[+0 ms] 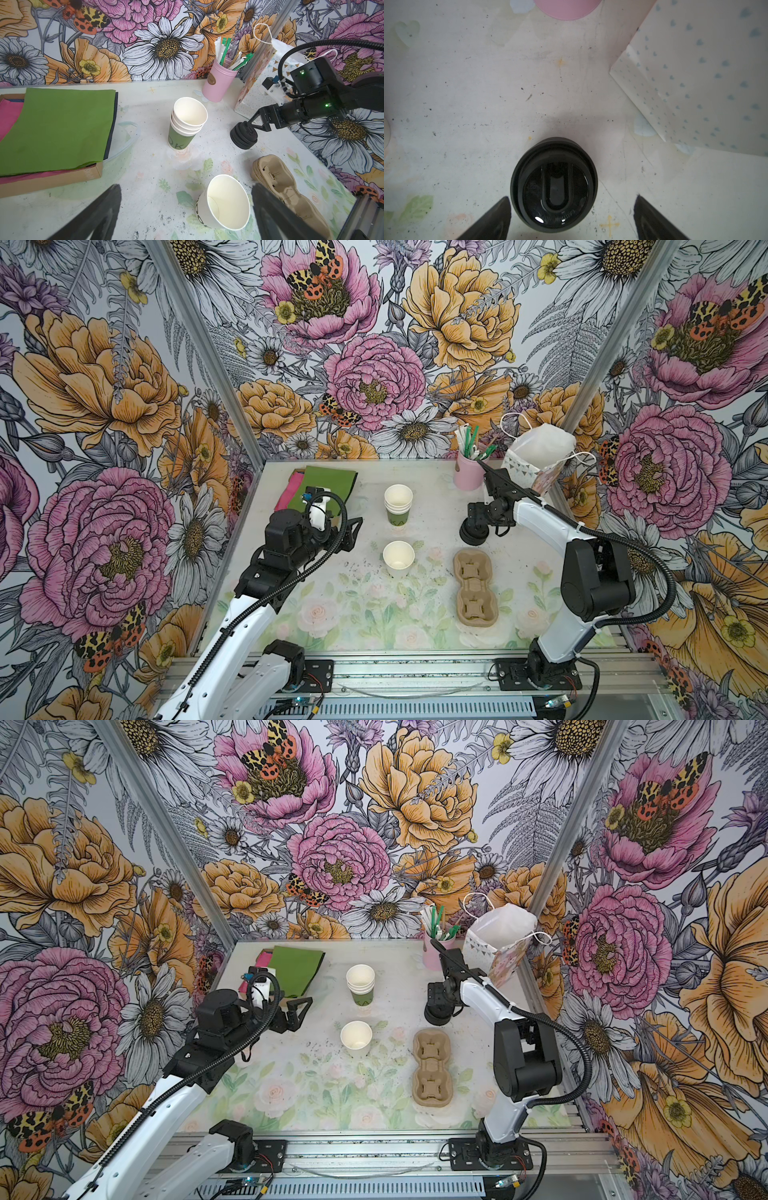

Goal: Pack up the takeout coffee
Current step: 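Lift the black lid slightly with the right gripper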

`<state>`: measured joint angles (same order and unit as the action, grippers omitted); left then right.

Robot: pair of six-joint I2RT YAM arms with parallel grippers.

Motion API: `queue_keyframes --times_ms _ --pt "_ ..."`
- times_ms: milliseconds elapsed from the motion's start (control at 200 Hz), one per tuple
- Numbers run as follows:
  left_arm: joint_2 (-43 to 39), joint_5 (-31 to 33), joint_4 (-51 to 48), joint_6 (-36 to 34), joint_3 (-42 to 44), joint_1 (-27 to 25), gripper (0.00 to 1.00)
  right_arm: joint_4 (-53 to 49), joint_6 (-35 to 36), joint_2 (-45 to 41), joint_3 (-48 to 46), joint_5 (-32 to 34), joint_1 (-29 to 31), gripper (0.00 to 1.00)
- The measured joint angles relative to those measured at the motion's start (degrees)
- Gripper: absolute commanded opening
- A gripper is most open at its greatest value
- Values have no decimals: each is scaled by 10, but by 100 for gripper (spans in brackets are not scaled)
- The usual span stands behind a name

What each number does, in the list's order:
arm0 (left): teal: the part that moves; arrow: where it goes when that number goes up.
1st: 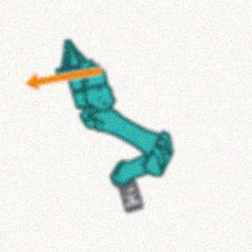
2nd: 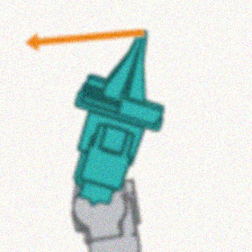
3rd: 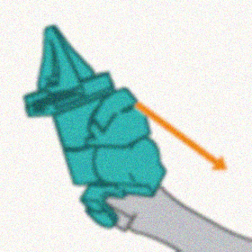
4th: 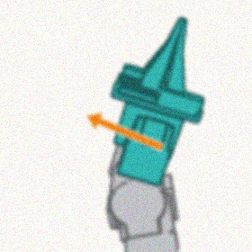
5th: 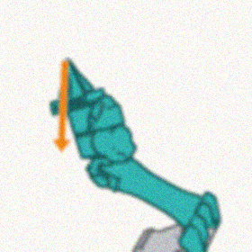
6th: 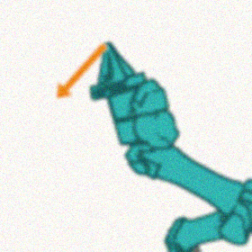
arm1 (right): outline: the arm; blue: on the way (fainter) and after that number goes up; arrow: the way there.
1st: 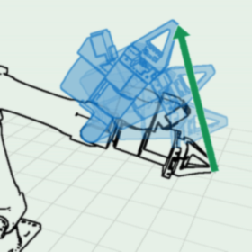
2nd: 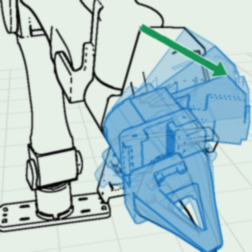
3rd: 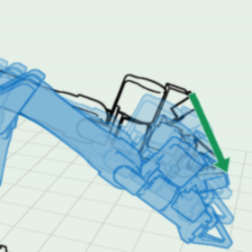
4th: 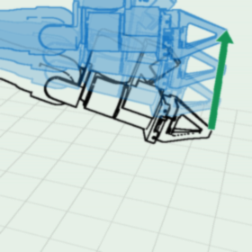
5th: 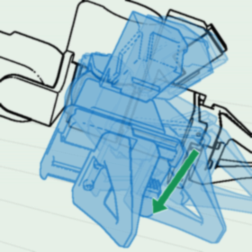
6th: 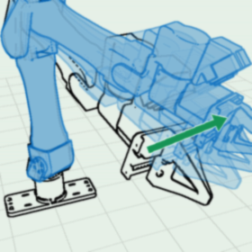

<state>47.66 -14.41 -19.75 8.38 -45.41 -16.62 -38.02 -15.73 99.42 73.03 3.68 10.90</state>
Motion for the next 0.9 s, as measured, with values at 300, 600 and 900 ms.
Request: queue_keyframes --times_ms 300,600,900 --pt "0 0 0 0 0 0 99 -1 0 35 0 -37 -1 92" --pt "0 0 0 0 0 0 99 -1 0 47 0 -59 -13 84" --pt "0 0 0 0 0 0 99 -1 2 58 0 -73 -16 75"
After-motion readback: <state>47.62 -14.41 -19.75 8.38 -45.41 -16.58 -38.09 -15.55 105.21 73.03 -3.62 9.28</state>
